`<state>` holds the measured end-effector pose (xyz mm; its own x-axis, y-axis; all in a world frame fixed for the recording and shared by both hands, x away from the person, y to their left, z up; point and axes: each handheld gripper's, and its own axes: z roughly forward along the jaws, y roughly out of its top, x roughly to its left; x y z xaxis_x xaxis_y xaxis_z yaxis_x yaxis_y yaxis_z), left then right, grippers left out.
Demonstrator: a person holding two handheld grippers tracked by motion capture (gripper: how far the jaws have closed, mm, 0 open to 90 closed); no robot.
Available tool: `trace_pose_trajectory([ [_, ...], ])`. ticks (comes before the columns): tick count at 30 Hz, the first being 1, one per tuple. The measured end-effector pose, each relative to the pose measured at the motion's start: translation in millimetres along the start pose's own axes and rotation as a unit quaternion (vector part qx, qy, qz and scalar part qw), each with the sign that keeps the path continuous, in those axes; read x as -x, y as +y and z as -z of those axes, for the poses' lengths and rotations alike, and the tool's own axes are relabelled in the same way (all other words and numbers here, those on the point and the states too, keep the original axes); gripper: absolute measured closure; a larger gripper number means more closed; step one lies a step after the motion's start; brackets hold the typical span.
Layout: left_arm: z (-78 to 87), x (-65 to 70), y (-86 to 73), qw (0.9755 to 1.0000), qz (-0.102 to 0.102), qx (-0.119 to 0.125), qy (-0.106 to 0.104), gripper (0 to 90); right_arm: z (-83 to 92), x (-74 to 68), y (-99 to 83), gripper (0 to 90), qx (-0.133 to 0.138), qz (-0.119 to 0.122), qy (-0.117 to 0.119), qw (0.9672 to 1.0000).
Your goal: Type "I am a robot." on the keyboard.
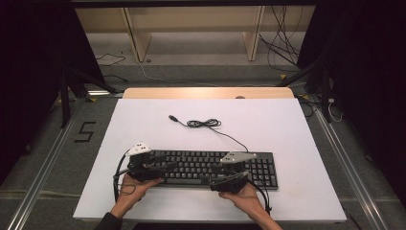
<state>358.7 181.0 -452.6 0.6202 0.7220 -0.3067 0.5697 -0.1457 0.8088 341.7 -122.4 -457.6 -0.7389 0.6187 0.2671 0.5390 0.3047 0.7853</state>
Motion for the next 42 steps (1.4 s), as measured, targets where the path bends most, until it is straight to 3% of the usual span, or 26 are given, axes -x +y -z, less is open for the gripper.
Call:
trace_pose_trajectory([
  [10,9.8,5.0,-9.2,0.9998,-0.005,0.019,-0.01,34.4,-5.0,3.5,-0.3,59.1,-0.013,-0.004,-0.017,0.9998],
  [24,27.0,13.4,-21.3,0.998,-0.043,0.045,-0.008,30.9,-10.2,5.4,-1.2,82.9,-0.031,0.006,-0.024,0.9992],
  [30,30.3,14.6,-25.8,0.9976,-0.054,0.042,-0.005,29.4,-13.6,6.8,-1.7,87.9,-0.039,0.007,-0.031,0.9987],
  [42,37.3,14.7,-33.4,0.9979,-0.046,0.045,-0.008,27.7,-18.7,7.7,-2.9,89.8,-0.052,0.009,-0.036,0.998],
])
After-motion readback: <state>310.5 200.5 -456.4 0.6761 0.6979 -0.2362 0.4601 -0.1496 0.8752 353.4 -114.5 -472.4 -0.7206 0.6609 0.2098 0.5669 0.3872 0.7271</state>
